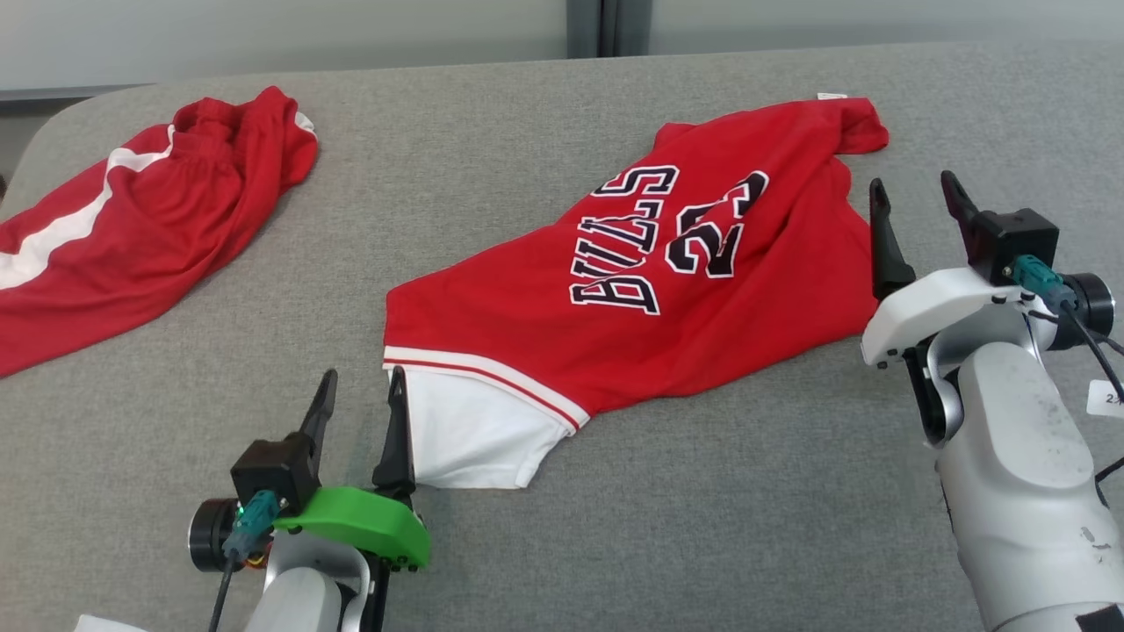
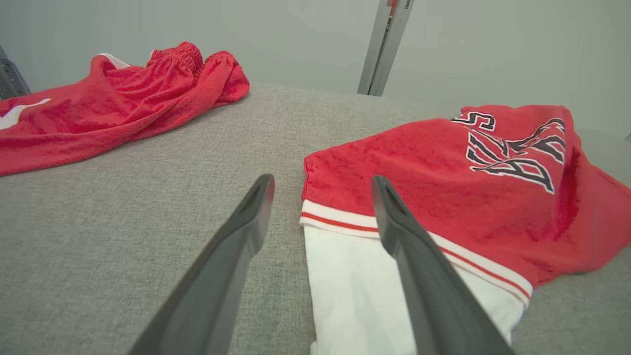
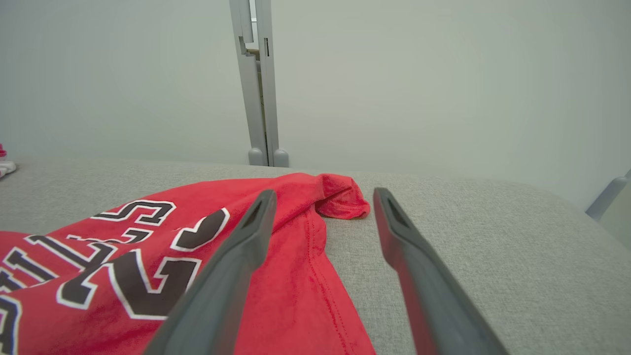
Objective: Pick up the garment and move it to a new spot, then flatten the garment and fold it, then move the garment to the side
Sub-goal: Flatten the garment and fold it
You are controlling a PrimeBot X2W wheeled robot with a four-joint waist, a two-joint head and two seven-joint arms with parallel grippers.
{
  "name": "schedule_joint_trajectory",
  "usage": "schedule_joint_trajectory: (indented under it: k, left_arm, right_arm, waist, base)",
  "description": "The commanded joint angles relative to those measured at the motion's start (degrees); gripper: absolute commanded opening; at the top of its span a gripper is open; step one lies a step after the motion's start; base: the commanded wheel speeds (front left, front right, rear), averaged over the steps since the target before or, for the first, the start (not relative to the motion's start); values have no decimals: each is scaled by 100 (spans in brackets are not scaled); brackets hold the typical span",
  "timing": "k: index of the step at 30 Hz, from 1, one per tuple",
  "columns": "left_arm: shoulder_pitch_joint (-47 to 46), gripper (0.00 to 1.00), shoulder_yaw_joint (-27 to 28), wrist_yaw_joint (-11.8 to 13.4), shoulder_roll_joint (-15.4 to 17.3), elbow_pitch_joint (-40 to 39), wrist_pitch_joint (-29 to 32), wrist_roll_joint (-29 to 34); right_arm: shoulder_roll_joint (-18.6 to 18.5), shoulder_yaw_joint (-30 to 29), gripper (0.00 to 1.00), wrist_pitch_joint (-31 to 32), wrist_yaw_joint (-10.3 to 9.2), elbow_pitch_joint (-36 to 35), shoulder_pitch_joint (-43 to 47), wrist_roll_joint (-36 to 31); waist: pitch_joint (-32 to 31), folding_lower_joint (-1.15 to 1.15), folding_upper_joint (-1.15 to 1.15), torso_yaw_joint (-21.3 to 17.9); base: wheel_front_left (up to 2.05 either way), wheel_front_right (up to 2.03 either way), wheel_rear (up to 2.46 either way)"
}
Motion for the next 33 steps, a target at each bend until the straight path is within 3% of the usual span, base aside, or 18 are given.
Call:
schedule_joint_trajectory:
  k: [1, 8, 14, 15, 16, 17, 21, 25, 33]
  left_arm:
    - [-144, 100, -33, -70, 111, 244, 125, 64]
    - [-909, 100, -154, -315, 324, 1416, 899, 5]
    - [-1465, 100, -110, -313, 364, 2164, 1152, -69]
    - [-1522, 56, -110, -336, 356, 2231, 1140, -94]
    - [-1576, 21, -126, -375, 346, 2314, 1138, -96]
    - [-1622, 0, -136, -404, 338, 2357, 1111, -105]
    - [-1822, 0, -140, -461, 364, 2512, 858, -121]
    - [-2060, 0, -73, -348, 416, 2533, 535, -95]
    - [-2644, 0, 70, -175, 467, 2720, 61, -29]
  right_arm:
    - [34, 64, 100, -23, -10, -188, 169, 79]
    - [102, 340, 100, -26, -9, -1172, 846, 306]
    - [193, 403, 100, 12, -9, -2101, 1376, 387]
    - [204, 405, 100, 33, -9, -2226, 1447, 397]
    - [211, 404, 100, 70, -9, -2376, 1531, 393]
    - [216, 392, 100, 90, -9, -2492, 1598, 394]
    - [251, 277, 100, 223, -9, -3028, 1925, 388]
    - [265, 216, 100, 266, -9, -3287, 2092, 409]
    - [273, 253, 100, 258, -9, -3411, 2185, 592]
  waist:
    - [-65, 0, 0, -187]
    - [42, 0, 0, -375]
    - [140, 0, 0, -557]
    - [150, 0, 0, -574]
    - [162, 0, 0, -594]
    - [173, 0, 0, -605]
    - [229, 0, 0, -667]
    - [301, 0, 0, -714]
    - [443, 0, 0, -779]
  base:
    - [0, 0, 0]
    - [0, 0, 0]
    - [0, 0, 0]
    - [0, 0, 0]
    - [0, 0, 0]
    - [0, 0, 0]
    - [0, 0, 0]
    - [0, 0, 0]
    - [0, 0, 0]
